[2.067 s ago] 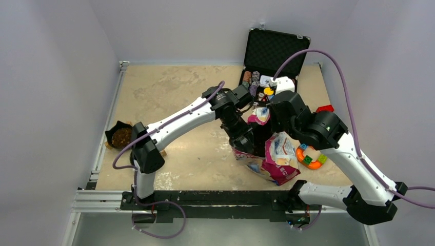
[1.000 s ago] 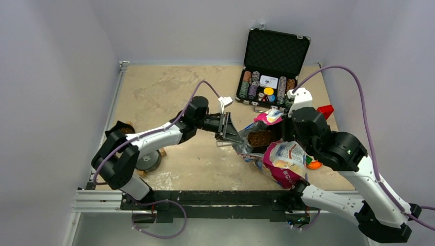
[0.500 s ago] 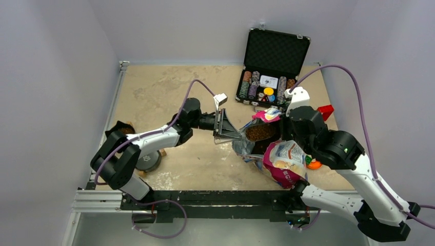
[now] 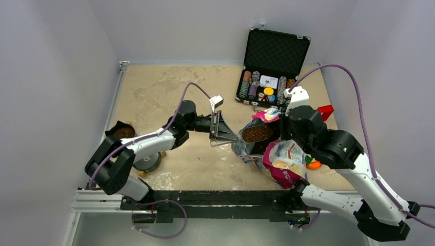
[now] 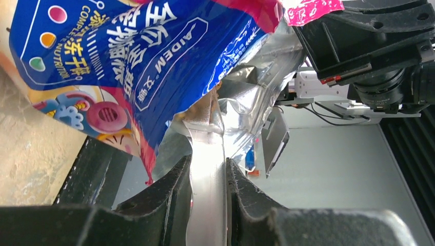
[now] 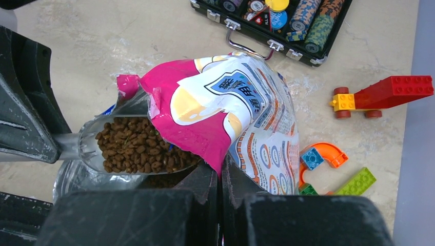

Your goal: Serve the pet food

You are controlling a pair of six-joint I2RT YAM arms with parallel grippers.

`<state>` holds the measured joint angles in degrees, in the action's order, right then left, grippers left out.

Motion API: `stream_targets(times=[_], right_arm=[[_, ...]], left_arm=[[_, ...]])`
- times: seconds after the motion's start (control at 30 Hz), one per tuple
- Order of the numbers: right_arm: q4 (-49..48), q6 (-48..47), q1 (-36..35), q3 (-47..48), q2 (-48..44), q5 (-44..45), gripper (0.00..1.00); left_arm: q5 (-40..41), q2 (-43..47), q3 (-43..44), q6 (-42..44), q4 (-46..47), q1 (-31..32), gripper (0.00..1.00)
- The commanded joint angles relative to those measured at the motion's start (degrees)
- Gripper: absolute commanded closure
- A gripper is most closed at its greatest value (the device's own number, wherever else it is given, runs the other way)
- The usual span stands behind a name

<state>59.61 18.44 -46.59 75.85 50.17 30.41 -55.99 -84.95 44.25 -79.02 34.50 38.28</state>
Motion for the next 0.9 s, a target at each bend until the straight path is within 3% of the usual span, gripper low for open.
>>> stream_targets(times=[0.0, 0.07, 0.2, 0.3, 0.33, 0.43, 0.57, 0.67, 0.87], right_arm=[[-8.9, 0.7, -0.4, 4.5, -0.7, 0.5, 1.0], [-9.2, 0.9, -0.4, 4.1, -1.3, 0.5, 1.0], [-8.2, 1.3, -0.4, 4.4, -1.1, 0.1, 1.0], [-8.7, 1.6, -0.4, 4.0, -1.4, 0.8, 1.0], [-9.0, 1.7, -0.4, 3.8, -1.4, 0.6, 1.0], [-9.0, 1.6, -0.4, 4.2, -0.4, -0.7, 1.0], [-9.3, 1.6, -0.4, 4.1, -1.2, 0.7, 1.0], [-8.8, 1.6, -0.4, 4.0, -1.3, -0.4, 1.0], [-8.8, 1.8, -0.4, 3.6, -1.5, 0.0, 1.0]], left_arm=[[-1.3, 4.0, -1.4, 0.5, 0.9, -1.8, 1.0], [-1.6, 5.7, -2.9, 3.8, -3.5, -2.2, 1.0], [-2.2, 5.9, -6.3, -6.3, 8.6, -2.6, 1.0], [2.0, 12.7, -2.8, 10.2, -21.0, -3.1, 1.0], [1.0, 9.6, 0.9, 11.0, -22.2, -3.1, 1.0], [-2.5, 5.1, 3.8, 1.8, -10.5, -3.1, 1.0], [-1.2, 12.1, -0.9, 9.5, -21.7, -4.6, 1.0], [-2.4, 5.8, 0.9, 1.1, -8.4, -3.9, 1.0], [-3.8, 7.2, -0.1, 0.5, -6.7, -3.7, 1.0]])
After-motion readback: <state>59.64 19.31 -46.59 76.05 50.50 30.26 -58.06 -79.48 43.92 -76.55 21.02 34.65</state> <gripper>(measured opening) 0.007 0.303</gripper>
